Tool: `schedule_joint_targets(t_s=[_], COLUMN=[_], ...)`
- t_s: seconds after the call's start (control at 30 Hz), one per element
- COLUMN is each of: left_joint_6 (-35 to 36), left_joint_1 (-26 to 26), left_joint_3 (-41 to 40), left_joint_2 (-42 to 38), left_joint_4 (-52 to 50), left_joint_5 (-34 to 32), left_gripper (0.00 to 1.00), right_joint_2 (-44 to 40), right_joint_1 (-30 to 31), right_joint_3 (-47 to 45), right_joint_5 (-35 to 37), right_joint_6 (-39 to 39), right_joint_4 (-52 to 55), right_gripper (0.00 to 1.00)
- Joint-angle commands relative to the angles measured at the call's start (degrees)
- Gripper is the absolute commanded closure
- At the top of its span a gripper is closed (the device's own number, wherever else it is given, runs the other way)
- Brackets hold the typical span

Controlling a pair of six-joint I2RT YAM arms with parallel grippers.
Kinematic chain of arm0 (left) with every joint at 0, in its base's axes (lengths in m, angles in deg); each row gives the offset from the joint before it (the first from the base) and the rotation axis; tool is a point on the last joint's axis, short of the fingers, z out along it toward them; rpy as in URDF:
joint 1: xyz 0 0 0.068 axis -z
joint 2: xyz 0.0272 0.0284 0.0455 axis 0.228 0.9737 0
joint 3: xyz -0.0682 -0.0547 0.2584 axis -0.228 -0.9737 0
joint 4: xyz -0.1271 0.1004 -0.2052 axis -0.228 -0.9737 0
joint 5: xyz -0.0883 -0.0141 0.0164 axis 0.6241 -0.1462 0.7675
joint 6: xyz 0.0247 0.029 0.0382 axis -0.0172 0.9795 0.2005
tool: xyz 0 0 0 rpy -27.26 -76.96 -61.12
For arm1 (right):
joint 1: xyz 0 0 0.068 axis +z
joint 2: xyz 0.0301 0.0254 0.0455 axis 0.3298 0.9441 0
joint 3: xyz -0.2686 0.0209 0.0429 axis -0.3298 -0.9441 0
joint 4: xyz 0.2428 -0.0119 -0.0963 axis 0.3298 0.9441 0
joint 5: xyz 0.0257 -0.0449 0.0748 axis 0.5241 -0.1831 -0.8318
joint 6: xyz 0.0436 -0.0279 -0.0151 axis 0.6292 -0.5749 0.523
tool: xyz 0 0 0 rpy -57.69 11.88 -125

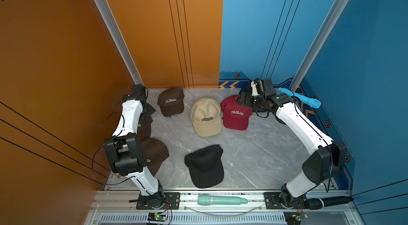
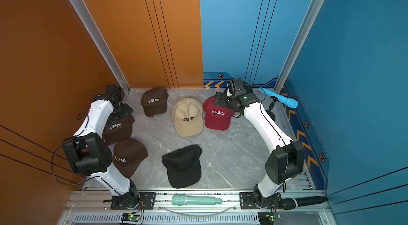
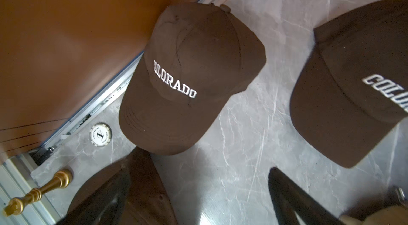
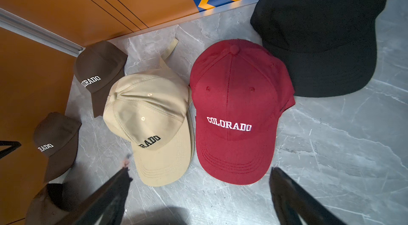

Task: Stack the baseball caps by color
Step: Pick up the baseball cap from the center of the board.

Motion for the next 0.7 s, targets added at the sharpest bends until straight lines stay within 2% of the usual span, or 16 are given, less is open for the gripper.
schedule_joint_targets(t_s=[0.0,0.4,0.67], left_joint_6=[1.5,2.3,2.6], left_joint_1=[-0.6,-2.3,-2.8], left_joint_3=[2.6,5.2,4.5], left_joint_2=[1.8,9.2,9.5], left_joint_4=[-0.4,-0.4,-0.3], left_joint_5=[-3.0,-2.7,-2.5], left_gripper=[0.01,0.0,0.01], right_joint_2=[0.8,4.1,3.5], right_joint_1=[-1.4,-2.9,-2.4], right_joint_3=[2.9,7.6,7.8], right_joint_5=[-1.0,-2.0,-1.1], right_joint_6=[0.4,0.5,0.6], right_joint_4=[-0.2,2.2,3.6], right_gripper=[0.0,0.0,0.0])
